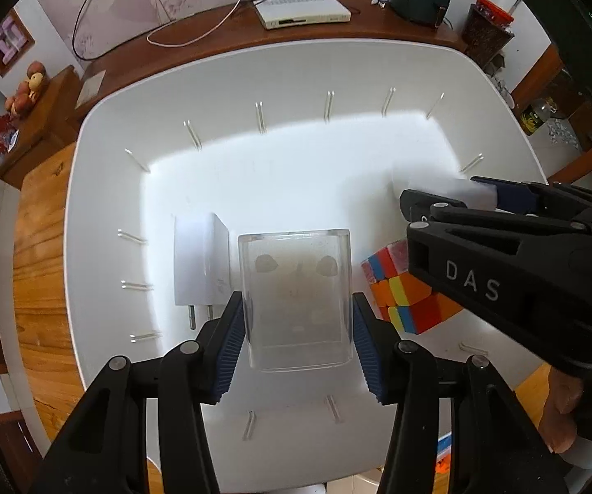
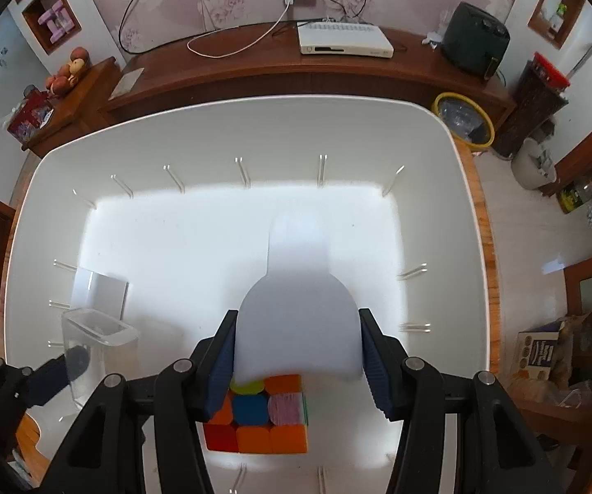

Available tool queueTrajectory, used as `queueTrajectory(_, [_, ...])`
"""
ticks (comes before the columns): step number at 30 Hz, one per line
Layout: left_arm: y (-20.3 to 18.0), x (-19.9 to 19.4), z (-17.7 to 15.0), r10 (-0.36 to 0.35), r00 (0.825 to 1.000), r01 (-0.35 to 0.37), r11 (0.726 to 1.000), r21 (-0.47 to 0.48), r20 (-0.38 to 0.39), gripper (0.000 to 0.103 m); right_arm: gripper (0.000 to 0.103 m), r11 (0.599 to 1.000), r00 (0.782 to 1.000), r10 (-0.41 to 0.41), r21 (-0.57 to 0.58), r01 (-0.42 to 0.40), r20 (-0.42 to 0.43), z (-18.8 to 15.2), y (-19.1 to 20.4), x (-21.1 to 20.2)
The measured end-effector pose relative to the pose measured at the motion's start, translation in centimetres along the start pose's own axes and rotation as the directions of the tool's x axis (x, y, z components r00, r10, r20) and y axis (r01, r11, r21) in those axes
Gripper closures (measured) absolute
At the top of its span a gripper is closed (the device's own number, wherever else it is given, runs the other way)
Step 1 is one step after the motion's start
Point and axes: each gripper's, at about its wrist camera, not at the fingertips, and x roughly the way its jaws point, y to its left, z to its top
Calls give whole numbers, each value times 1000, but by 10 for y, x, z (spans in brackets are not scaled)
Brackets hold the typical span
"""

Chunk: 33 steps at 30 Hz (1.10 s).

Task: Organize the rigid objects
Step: 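Lower the clear box and adapter into the bin and open both grippers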

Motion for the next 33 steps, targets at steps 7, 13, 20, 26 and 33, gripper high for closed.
queueTrajectory(7, [-2, 6, 0, 29, 999, -29, 1000, 7, -28, 48, 34, 1000, 999, 20, 16, -20, -26, -3, -6, 8])
queueTrajectory(13, [0, 0, -4, 32, 999, -31, 999, 14, -13, 18, 32, 998, 999, 51, 39, -51, 6, -6, -11, -3])
queueTrajectory(20, [0, -17, -12, 46, 999, -46, 998, 34, 13, 17, 32, 997, 996, 62, 49, -65, 61, -17, -11, -25])
queueTrajectory(26, [-2, -39, -21, 49, 997, -52, 997, 53, 62, 16, 32, 994, 992, 80, 66, -87, 99, -31, -11, -46])
queueTrajectory(33, [-2, -68, -34, 48, 992, -57, 996, 69, 120, 16, 32, 989, 984, 94, 97, -109, 154, -47, -12, -76])
